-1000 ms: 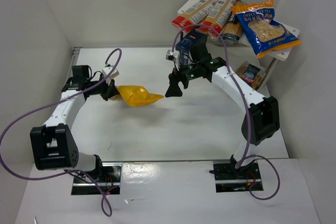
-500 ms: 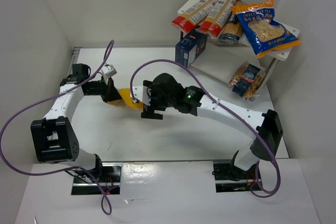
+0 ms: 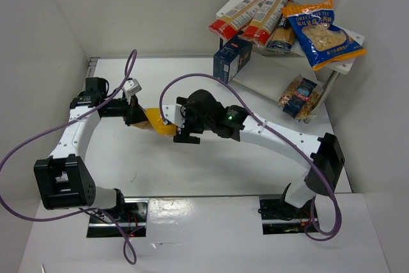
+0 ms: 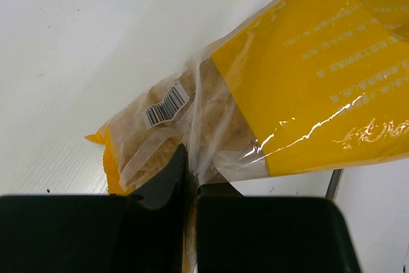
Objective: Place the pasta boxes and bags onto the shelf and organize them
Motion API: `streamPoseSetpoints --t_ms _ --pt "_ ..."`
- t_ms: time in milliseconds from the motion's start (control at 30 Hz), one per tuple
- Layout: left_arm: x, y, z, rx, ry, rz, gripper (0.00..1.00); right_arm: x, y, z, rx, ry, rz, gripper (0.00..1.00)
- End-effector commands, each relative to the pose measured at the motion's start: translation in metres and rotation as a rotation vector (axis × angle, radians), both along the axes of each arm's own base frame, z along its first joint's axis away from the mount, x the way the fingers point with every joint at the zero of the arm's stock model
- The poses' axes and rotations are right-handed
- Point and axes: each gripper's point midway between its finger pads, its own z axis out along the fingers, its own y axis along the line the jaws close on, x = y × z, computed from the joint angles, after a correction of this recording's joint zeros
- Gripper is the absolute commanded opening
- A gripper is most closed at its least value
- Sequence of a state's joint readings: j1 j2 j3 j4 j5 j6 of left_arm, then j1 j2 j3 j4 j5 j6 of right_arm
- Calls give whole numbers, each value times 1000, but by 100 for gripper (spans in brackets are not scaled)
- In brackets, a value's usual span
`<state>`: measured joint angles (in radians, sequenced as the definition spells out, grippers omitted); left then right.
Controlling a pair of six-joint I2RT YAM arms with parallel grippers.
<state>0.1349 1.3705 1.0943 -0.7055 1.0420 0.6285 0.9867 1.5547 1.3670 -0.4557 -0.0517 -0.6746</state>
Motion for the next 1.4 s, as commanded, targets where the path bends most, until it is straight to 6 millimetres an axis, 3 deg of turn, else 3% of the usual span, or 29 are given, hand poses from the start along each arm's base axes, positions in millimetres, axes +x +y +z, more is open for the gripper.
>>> streamPoseSetpoints --t_ms 0,300,467,800,967,1000,1033,1067,1100,1133,1200,1300,1367 --pt "-13 -21 48 -140 -110 -104 0 -15 24 41 146 31 90 100" --pt "-14 -22 48 -160 -103 -115 0 -24 38 41 182 104 135 100" --pt "-14 -24 48 -180 -95 -126 0 -20 44 25 170 114 133 100" --pt "-15 -28 54 -230 -81 -150 0 -5 57 -7 139 131 88 100" --pt "-16 -29 54 -249 -74 -159 0 8 67 -13 118 125 88 100" --pt "-17 -30 54 -251 -65 -158 0 9 74 -3 136 124 103 100" --pt "-17 -30 54 -251 -65 -158 0 11 77 -13 124 156 117 100" --pt "-17 -30 54 -251 -65 -158 0 9 82 -14 122 173 134 90" --pt "-17 -30 54 -251 -65 -158 0 15 85 -5 125 185 136 61" --pt "-16 -29 54 -248 -73 -161 0 16 90 -22 101 231 127 1" --pt "-16 -29 54 -248 -73 -161 0 17 88 -34 48 263 108 0" --pt "-17 -24 54 -210 -79 -128 0 33 95 -26 75 194 13 0" --pt "-18 -19 60 -202 -88 -91 17 47 83 -17 62 74 -120 0"
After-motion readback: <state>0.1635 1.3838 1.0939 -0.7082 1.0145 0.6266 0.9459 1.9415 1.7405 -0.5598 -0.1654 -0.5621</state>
